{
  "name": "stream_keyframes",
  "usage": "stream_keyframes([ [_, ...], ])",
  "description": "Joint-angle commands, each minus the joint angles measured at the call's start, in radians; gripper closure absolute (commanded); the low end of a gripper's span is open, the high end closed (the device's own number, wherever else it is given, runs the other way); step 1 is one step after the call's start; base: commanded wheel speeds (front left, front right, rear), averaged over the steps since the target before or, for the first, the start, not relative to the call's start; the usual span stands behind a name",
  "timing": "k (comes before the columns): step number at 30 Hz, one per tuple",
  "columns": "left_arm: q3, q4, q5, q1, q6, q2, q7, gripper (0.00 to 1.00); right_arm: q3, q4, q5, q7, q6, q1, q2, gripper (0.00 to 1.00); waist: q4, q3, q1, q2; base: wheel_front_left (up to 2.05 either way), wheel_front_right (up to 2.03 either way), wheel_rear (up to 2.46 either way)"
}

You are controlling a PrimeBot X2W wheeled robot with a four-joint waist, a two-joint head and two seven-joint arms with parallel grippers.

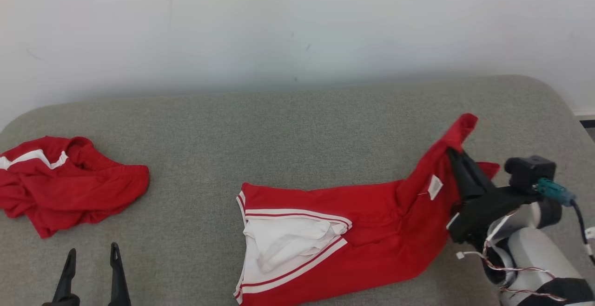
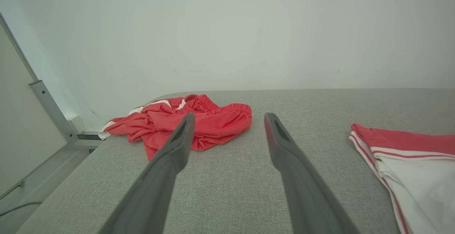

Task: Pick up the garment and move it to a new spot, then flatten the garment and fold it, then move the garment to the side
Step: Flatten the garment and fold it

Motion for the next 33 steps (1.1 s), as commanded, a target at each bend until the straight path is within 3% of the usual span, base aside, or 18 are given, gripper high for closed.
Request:
stream_keyframes([
  [1, -0.001, 0.0, 0.01, 0.002, 0.0, 0.004, -0.003, 0.0, 0.008, -0.046, -0.013, 0.019, -0.002, 0.02, 0.028, 1.0, 0.008, 0.004, 0.0, 0.0, 0.0, 0.0, 0.0],
  [6, -0.013, -0.001, 0.012, -0.03, -0.006, -0.004, -0.003, 0.0, 0.045, -0.216, -0.061, 0.114, -0.002, 0.069, 0.128, 1.0, 0.038, 0.022, 0.0, 0.0, 0.0, 0.0, 0.0],
  [11, -0.038, 0.011, 0.013, -0.069, -0.019, -0.018, -0.003, 0.0, 0.09, -0.261, -0.101, 0.172, -0.002, 0.081, 0.217, 1.0, 0.083, 0.052, 0.0, 0.0, 0.0, 0.0, 0.0],
  [16, -0.065, 0.031, 0.019, -0.116, -0.034, -0.033, -0.003, 0.0, 0.116, -0.215, -0.133, 0.183, -0.002, 0.047, 0.259, 1.0, 0.126, 0.078, 0.0, 0.0, 0.0, 0.0, 0.0],
  [24, -0.11, 0.08, 0.04, -0.197, -0.067, -0.06, -0.003, 0.0, 0.173, -0.036, -0.15, 0.168, -0.002, -0.005, 0.301, 1.0, 0.193, 0.106, 0.0, 0.0, 0.0, 0.0, 0.0],
  [33, -0.118, 0.11, 0.049, -0.235, -0.086, -0.08, -0.003, 0.0, 0.26, 0.144, -0.086, 0.076, -0.002, -0.043, 0.316, 1.0, 0.215, 0.112, 0.0, 0.0, 0.0, 0.0, 0.0],
])
